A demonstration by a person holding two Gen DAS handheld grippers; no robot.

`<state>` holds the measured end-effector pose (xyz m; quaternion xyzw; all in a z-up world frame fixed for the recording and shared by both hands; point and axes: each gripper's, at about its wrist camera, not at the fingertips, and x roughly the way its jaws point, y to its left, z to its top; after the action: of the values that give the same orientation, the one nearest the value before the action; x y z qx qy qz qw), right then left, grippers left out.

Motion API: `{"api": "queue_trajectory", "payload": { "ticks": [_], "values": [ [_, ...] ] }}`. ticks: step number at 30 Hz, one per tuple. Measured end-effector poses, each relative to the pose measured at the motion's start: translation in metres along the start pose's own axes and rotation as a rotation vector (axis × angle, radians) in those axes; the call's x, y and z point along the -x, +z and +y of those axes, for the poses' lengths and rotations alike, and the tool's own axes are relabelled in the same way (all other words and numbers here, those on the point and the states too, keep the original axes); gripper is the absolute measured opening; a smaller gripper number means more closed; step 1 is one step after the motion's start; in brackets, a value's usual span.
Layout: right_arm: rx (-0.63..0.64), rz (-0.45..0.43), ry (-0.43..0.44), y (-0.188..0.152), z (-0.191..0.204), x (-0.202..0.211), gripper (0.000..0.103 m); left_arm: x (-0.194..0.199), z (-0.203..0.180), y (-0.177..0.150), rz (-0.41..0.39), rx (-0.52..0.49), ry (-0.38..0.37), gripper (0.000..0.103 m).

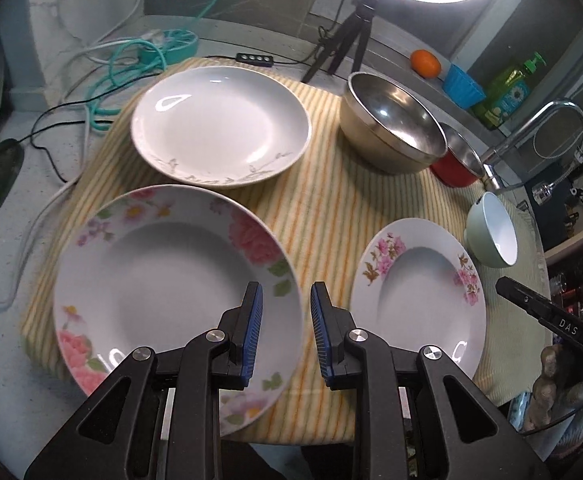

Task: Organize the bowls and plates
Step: 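Grasp the rim of the rose-patterned plate with the right gripper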

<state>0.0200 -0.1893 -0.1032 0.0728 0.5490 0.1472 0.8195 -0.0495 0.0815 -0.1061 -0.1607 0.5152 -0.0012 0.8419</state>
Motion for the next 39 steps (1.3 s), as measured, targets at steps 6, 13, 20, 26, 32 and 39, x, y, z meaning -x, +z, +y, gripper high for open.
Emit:
{"api": "queue_trajectory", "payload": {
  "ticks": [6, 13, 20, 26, 32, 39],
  "values": [
    [0.116, -0.012, 0.05, 0.005, 0.042, -0.01, 0.04, 0.016, 0.04, -0.006, -0.034, 0.112, 0.049, 0.023],
    [0.214, 0.01, 0.12, 0.011, 0.094, -0.03, 0.04, 0.032, 0.072, -0.022, -0.057, 0.174, 0.098, 0.023],
    [0.295, 0.052, 0.151, 0.011, 0.138, -0.049, 0.04, 0.045, 0.1, -0.032, -0.073, 0.218, 0.128, 0.023],
    [0.319, 0.09, 0.147, 0.01, 0.164, -0.065, 0.04, 0.049, 0.123, -0.035, -0.058, 0.266, 0.143, 0.023],
    [0.318, 0.128, 0.158, 0.009, 0.176, -0.081, 0.04, 0.038, 0.136, -0.038, -0.028, 0.27, 0.117, 0.023],
    [0.303, 0.167, 0.157, 0.01, 0.185, -0.099, 0.031, 0.023, 0.14, -0.035, 0.002, 0.276, 0.067, 0.023]
  ]
}}
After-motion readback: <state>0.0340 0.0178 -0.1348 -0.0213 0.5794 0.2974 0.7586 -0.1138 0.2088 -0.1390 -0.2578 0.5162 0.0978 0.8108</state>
